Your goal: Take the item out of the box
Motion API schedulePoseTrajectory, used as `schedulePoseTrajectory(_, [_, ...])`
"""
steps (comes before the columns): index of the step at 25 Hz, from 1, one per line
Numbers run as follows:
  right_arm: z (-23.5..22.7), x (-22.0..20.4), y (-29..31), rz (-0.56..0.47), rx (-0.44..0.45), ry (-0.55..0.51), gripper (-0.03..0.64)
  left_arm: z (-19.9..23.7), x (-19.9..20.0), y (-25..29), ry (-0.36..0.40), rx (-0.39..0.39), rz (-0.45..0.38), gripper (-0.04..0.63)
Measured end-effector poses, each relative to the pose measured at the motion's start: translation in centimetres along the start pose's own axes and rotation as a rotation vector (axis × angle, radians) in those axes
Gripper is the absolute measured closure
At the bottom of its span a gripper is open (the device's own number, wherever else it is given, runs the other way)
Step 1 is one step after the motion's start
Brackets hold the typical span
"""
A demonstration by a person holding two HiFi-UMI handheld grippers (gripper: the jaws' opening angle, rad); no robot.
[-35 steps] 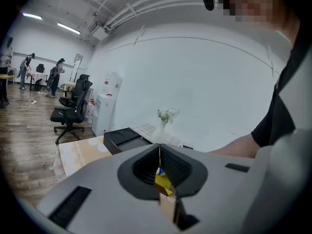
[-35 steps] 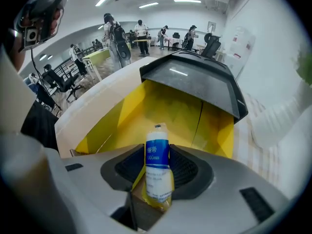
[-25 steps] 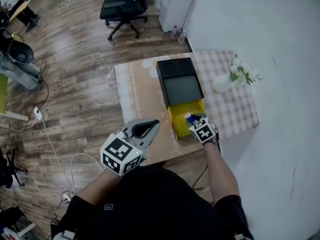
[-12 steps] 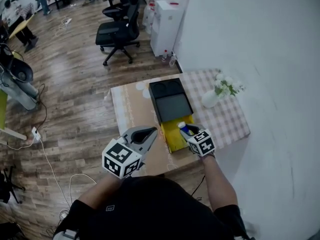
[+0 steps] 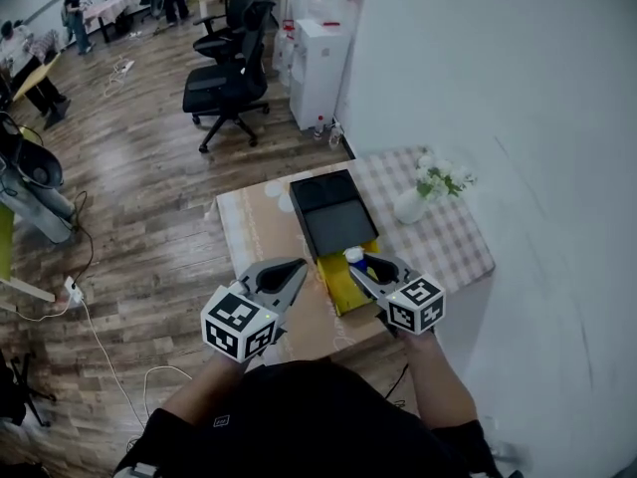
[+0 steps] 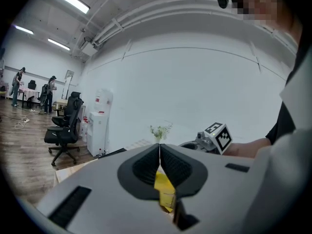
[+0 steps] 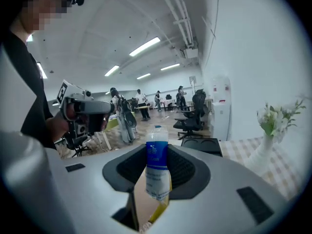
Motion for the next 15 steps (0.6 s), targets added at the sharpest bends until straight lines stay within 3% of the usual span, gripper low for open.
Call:
schedulePoseTrajectory(7, [3.1,3.0,-3.0,-0.234,0.127,0.134,0.479,0.7,1.4,-0.3,0.011,0.012,-0.051,0.580])
schedulePoseTrajectory(12, [4.8,4.8,-6.0,-0.395,0.078,0.076,0.482,0.5,2.4,-0.9,0.023,0.011,-0.092,0.580])
schedulePoseTrajectory(15, [5.6,5.4,-8.0,-0.498,0.094,0.117,0.482,0.4,2.7,-1.4,0.030,0.012,-0.103,0.580])
Point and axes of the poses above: the fingertips, and each gripper's own axes: y forward along the fingers, z to its left, x out of its top, the point moved 9 cm from there along -y, backward along the fingers, and after that the axes turned 8 degrees about y, right-handed, at the moved point
